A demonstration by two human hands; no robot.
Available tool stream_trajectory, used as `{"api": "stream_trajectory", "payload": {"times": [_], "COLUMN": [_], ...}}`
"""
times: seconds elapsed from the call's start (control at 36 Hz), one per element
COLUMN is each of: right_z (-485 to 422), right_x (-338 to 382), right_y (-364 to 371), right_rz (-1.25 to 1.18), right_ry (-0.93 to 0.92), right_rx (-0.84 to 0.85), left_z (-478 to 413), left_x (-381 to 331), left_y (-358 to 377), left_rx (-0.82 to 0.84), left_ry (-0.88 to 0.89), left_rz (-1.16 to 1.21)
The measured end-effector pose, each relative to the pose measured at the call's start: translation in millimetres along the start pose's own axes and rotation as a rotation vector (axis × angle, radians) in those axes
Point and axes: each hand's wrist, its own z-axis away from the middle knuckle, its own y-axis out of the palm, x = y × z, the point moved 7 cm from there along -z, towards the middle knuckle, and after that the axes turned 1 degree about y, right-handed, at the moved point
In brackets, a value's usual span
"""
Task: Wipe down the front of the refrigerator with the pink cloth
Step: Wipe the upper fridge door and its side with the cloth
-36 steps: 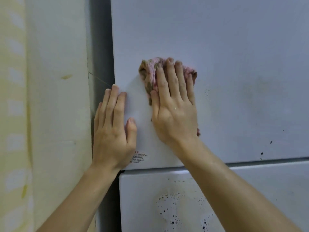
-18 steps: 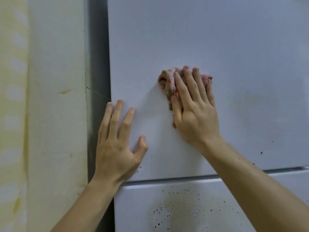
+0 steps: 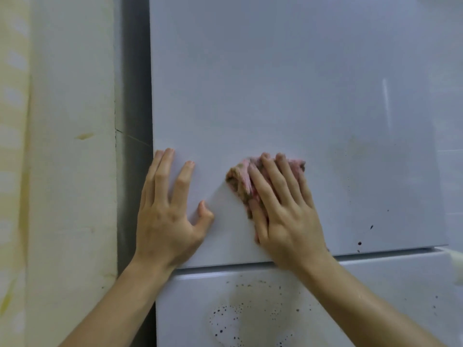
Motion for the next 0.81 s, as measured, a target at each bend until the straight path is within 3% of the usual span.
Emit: {"api": "stream_trajectory", "payload": {"times": [0.22, 0.53, 0.81], "right_z": [-64, 29, -29], "right_x": [-29, -10, -33], "right_y": [-3, -8, -11], "right_rz": [0.058, 0.026, 0.036], "right_ry": [0.181, 0.069, 0.047], "right_rx": [-0.143, 0.001, -0.071], "left_z": [-3, -4, -8], "left_x": [-8, -23, -27], "left_y": [1, 5, 8], "left_rx": [-0.039, -0.073, -0.068], "left_ry": [0.054, 0.153, 0.138], "left_rz": [-0.057, -0.158, -0.176]}}
